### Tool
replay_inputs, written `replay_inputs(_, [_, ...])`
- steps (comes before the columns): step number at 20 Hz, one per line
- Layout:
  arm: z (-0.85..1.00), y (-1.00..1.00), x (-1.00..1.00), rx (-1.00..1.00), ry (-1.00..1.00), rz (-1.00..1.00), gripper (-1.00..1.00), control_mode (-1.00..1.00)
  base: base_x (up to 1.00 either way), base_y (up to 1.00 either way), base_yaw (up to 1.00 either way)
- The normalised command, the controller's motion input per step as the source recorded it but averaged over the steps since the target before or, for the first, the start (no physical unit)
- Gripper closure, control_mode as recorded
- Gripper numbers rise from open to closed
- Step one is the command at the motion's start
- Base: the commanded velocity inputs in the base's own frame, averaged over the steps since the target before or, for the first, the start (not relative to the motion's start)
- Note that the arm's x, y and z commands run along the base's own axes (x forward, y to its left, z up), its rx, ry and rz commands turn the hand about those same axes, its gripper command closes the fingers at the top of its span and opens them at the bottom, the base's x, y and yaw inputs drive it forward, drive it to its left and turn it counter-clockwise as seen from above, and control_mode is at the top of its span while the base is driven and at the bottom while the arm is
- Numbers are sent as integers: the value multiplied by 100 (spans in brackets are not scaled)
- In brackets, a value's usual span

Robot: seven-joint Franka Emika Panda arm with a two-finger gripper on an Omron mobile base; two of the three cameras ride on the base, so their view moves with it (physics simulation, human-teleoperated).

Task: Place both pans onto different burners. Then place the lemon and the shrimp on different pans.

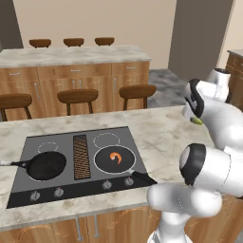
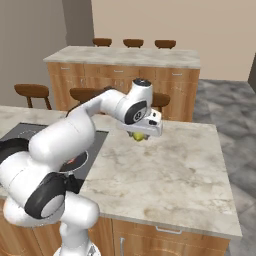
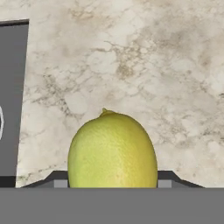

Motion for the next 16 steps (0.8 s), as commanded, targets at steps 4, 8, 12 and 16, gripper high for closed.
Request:
replay_inputs(4, [42, 100, -34, 0, 0, 1, 100, -100, 0, 0, 0])
replay_inputs(8, [33, 100, -5, 0, 0, 2, 100, -100, 0, 0, 0])
replay_inputs(12, [28, 100, 0, 0, 0, 10, 100, -100, 0, 0, 0])
replay_inputs(16, [25, 100, 3, 1, 2, 15, 100, -100, 0, 0, 0])
